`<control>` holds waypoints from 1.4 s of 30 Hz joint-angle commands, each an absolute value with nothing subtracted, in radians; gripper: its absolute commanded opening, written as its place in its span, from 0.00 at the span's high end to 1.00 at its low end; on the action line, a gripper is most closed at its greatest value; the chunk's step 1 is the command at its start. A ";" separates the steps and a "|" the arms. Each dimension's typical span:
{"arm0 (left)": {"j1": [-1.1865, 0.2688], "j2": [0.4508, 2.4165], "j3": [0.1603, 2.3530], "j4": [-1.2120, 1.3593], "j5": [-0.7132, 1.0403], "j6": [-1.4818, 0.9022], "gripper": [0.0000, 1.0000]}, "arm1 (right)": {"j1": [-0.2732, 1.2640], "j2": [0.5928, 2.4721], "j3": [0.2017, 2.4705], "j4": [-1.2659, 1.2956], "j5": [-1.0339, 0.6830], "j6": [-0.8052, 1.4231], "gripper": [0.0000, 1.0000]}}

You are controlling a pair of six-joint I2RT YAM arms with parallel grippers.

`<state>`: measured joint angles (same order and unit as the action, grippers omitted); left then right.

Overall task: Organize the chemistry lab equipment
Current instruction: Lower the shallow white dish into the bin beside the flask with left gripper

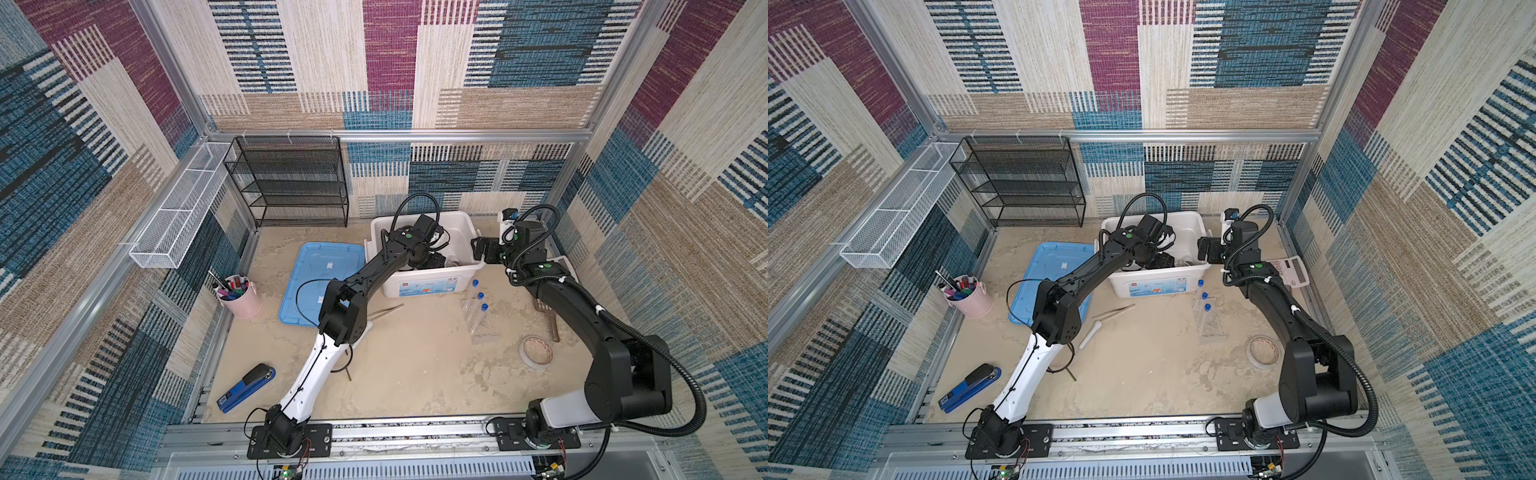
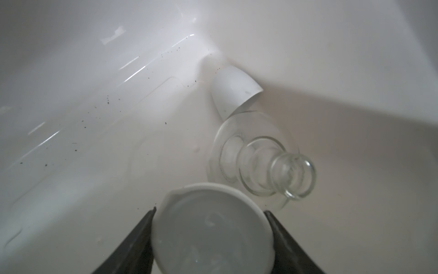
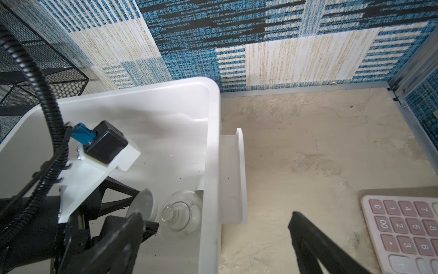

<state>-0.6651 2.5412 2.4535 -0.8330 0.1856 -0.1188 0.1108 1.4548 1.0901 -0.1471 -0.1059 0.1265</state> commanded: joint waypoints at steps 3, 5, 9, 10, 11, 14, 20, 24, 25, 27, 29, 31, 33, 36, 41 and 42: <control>-0.669 2.559 2.455 -0.841 0.183 -0.091 0.44 | 0.110 1.461 1.092 -0.114 -0.119 0.133 0.02; -0.672 2.566 2.454 -0.847 0.179 -0.085 0.44 | 0.110 1.465 1.092 -0.114 -0.121 0.136 0.02; -0.675 2.577 2.453 -0.860 0.177 -0.082 0.44 | 0.110 1.468 1.092 -0.114 -0.121 0.138 0.02; -0.676 2.578 2.451 -0.859 0.176 -0.079 0.44 | 0.111 1.469 1.091 -0.114 -0.121 0.138 0.02; -0.675 2.579 2.452 -0.860 0.175 -0.080 0.44 | 0.110 1.469 1.092 -0.114 -0.121 0.138 0.02; -0.676 2.585 2.457 -0.860 0.180 -0.078 0.44 | 0.110 1.471 1.092 -0.115 -0.125 0.139 0.02; -0.678 2.588 2.453 -0.866 0.183 -0.075 0.43 | 0.110 1.469 1.089 -0.117 -0.124 0.139 0.02; -0.678 2.591 2.453 -0.882 0.157 -0.077 0.41 | 0.110 1.466 1.089 -0.115 -0.124 0.140 0.02; -0.678 2.591 2.454 -0.884 0.152 -0.078 0.41 | 0.110 1.468 1.089 -0.115 -0.124 0.141 0.02; -0.678 2.591 2.454 -0.888 0.138 -0.082 0.40 | 0.110 1.467 1.090 -0.115 -0.126 0.143 0.02; -0.678 2.592 2.454 -0.893 0.135 -0.083 0.39 | 0.110 1.467 1.090 -0.115 -0.126 0.143 0.02; -0.678 2.592 2.454 -0.895 0.135 -0.081 0.37 | 0.110 1.466 1.090 -0.117 -0.122 0.143 0.02; -0.678 2.591 2.455 -0.897 0.145 -0.078 0.35 | 0.110 1.465 1.091 -0.118 -0.121 0.142 0.02; -0.678 2.591 2.462 -0.897 0.168 -0.071 0.33 | 0.110 1.465 1.092 -0.120 -0.119 0.144 0.02; -0.680 2.587 2.462 -0.896 0.174 -0.053 0.28 | 0.110 1.464 1.094 -0.123 -0.115 0.144 0.02; -0.679 2.585 2.459 -0.896 0.167 -0.052 0.25 | 0.110 1.462 1.094 -0.125 -0.113 0.144 0.02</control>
<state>-0.6769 2.5931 2.4580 -0.8719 0.1509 -0.0898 0.1108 1.4689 1.0901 -0.1471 -0.1226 0.1337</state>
